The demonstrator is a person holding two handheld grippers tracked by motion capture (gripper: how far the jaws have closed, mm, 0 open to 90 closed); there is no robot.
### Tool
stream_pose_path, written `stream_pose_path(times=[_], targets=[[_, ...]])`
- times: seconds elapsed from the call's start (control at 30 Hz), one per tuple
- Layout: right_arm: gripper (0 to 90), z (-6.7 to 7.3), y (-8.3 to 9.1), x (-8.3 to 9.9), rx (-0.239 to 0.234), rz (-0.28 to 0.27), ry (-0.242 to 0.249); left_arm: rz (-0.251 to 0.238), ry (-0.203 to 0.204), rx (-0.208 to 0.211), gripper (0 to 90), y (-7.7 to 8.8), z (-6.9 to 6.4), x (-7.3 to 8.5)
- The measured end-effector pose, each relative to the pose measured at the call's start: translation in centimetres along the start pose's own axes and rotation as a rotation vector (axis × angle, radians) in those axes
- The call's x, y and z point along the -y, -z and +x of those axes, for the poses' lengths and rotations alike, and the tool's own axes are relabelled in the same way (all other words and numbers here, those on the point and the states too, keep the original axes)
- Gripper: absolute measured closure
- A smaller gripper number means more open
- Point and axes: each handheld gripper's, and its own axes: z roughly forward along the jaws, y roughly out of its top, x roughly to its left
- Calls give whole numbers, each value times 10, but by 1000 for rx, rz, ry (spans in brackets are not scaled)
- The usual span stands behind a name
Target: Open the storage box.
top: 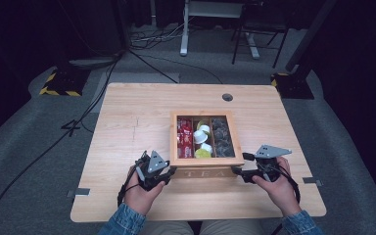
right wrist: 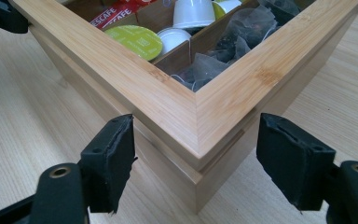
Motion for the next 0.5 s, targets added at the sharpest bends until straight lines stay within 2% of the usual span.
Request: stream_pose_path(times=[0.07,0.33,0.5], targets=[[341,2,-1,0,21,-1,16,-7,4,2,672,0,0,0],[301,5,-2,-3,75,-29,53,-42,-3,-2,668,2,1,-1],[301,6,0,-6,78,-38,62,-86,7,10,654,2,3,1]])
